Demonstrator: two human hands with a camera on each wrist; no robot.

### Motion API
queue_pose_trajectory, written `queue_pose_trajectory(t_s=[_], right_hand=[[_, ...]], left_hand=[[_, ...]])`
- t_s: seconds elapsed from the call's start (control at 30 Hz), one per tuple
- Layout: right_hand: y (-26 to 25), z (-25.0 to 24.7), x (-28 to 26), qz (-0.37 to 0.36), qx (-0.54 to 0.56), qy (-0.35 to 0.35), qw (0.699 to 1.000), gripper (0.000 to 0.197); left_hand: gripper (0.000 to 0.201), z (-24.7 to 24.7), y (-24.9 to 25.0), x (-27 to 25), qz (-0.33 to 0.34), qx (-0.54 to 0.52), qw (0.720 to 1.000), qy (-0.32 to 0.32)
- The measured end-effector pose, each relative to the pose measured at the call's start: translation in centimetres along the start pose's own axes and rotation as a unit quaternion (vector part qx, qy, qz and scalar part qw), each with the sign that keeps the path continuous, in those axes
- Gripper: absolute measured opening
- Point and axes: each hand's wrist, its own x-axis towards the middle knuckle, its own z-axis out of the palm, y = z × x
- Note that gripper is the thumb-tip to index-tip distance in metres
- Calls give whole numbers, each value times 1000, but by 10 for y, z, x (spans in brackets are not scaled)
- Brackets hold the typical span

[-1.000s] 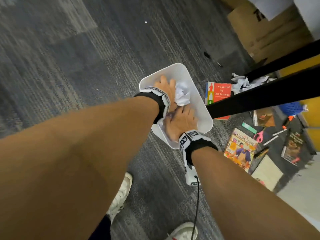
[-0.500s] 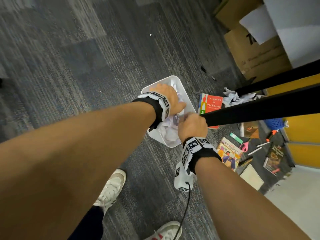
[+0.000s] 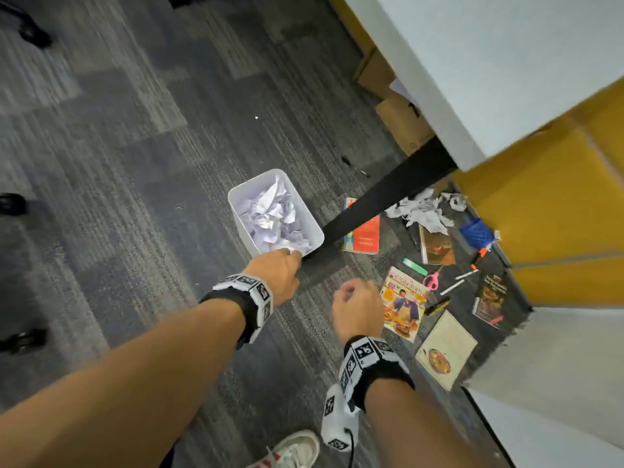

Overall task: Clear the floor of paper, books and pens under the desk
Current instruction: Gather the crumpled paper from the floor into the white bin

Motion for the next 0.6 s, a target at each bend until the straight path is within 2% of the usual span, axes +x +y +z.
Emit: queue_pose_trajectory(t_s=[0.17,0.27,0.33,0.43,0.6], right_hand=[[94,-56,-21,30,-5,-15,999,13],[157,-89,-21,47,0,-3,999,12],[194,-108,-11,59,1,9,998,11],[238,-130,11,73,6,21,997,14],[278,-159,78,92,2,3,996,27]], left_hand=[[33,24,95,-2,36,8,999,-33],[44,32,162,17,49,12,999,-19],[51,34,204,33,62,17,998,-5],[48,36,255,61,96,35,995,2],[41,37,312,119,109,54,993,5]])
